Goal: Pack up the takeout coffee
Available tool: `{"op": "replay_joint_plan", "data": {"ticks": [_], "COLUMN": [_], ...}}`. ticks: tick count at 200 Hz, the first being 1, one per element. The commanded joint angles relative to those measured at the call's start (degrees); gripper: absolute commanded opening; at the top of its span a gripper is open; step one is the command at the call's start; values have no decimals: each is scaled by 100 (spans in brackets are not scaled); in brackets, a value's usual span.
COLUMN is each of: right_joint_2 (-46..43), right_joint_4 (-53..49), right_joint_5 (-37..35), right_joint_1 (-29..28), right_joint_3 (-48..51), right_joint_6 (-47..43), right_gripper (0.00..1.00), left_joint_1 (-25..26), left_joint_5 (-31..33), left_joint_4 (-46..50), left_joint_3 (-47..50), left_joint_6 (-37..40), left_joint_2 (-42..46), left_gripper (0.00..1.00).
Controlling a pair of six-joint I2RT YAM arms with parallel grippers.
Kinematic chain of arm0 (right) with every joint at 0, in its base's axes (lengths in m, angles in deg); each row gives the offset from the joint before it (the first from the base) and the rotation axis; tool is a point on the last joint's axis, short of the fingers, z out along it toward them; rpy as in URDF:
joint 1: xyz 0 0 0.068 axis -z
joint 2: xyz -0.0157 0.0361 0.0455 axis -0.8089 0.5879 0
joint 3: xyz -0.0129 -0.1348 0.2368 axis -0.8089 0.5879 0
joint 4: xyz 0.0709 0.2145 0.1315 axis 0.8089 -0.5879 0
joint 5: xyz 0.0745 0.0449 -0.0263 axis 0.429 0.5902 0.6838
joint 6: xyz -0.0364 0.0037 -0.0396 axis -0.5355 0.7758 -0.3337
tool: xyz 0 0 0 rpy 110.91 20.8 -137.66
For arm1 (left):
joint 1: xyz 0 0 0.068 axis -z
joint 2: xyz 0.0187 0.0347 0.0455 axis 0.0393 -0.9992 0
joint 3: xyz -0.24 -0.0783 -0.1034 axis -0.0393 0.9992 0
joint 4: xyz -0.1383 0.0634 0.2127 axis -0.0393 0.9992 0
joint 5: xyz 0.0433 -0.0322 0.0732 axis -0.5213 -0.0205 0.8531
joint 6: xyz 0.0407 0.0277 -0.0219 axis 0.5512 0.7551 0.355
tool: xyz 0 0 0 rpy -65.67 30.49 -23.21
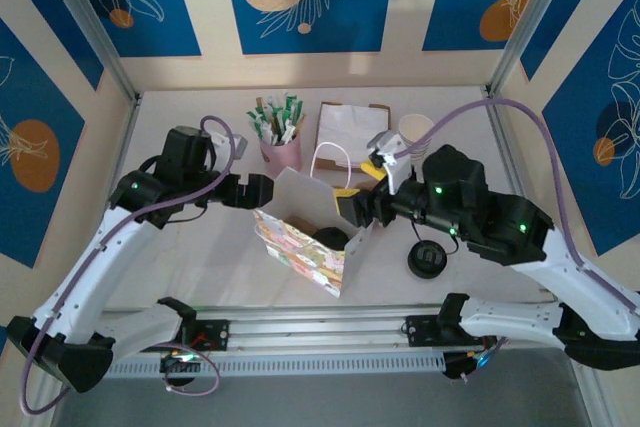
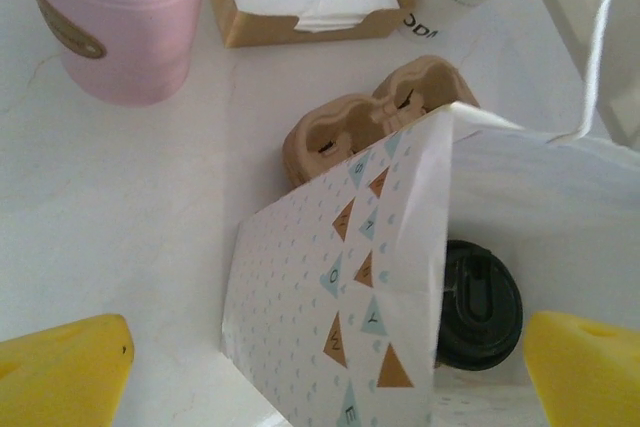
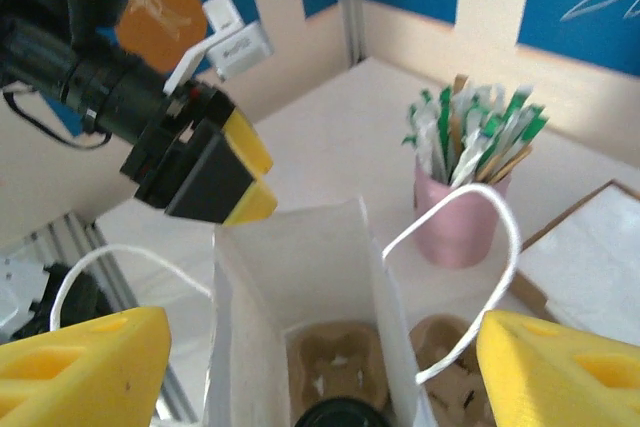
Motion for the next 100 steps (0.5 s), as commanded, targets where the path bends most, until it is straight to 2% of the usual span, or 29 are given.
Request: {"op": "replay_joint_plan", "data": {"ticks": [1, 38, 68, 74, 83, 100], "right_joint_2": [-210, -639, -683, -675, -688, -683], "right_joint_4": [754, 1653, 1860, 1880, 1939, 2070], "right_joint_5": [-566, -647, -202, -45, 181, 614], "right_joint_1": [111, 610, 1602, 1845, 2199, 2885], "right_joint_3": [243, 883, 1153, 1228, 1394, 1790], "right_joint_6": [-256, -432, -42, 69, 203, 450], "right_gripper": [82, 84, 84, 84, 84, 84], "left_joint_1": [86, 86, 86, 86, 86, 94], "left_joint_5": [152, 638, 1141, 1308, 1727, 2305], "left_joint_4": [-184, -323, -274, -227, -95, 103], "left_joint_3": [-247, -487, -709, -781, -974, -1358], "left_joint_6": [-106, -204, -157, -113, -79, 25], "left_joint_2": [226, 520, 663, 657, 613, 446], "left_gripper": [100, 100, 99, 96, 85, 75]}}
